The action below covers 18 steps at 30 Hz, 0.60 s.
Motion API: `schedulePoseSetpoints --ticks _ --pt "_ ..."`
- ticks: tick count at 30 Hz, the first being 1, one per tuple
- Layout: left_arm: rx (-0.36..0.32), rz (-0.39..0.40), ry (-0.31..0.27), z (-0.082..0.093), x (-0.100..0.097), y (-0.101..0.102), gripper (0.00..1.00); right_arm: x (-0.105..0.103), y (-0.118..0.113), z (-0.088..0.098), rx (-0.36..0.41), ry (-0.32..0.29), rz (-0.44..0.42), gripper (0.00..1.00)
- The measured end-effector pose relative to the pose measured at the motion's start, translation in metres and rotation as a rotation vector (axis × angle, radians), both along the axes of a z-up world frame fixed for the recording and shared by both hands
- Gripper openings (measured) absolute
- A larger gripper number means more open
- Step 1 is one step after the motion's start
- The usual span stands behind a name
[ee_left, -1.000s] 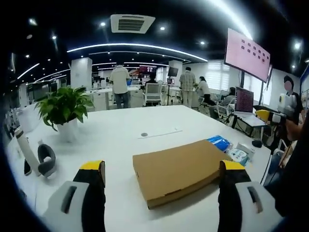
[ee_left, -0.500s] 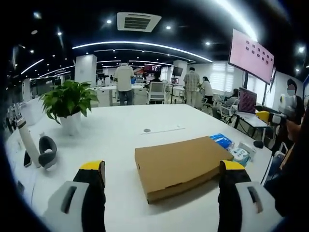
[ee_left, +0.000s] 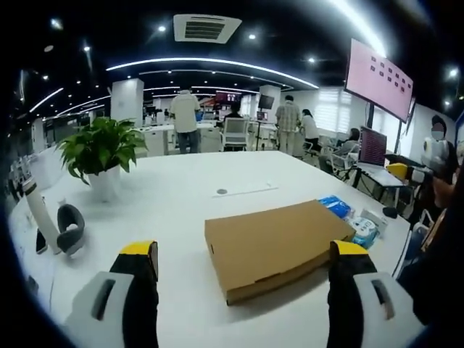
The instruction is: Operate the shoe box by opening the lid, removing the specified soft item, and placing it in the target area until the item is outside and the box remains undamaged.
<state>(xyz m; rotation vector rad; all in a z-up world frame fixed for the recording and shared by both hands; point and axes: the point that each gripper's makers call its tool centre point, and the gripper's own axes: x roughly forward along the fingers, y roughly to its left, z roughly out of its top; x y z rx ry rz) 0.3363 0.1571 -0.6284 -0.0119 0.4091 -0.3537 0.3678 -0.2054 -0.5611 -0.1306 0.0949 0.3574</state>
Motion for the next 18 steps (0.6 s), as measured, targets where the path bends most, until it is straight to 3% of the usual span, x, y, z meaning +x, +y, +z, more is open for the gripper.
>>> schedulePoseSetpoints --ticks 18 --pt "0.003 -0.029 -0.005 -0.0011 0.0048 -0.0067 0.97 0.0009 0.0042 -0.0045 -0.021 0.015 0.013 0.90"
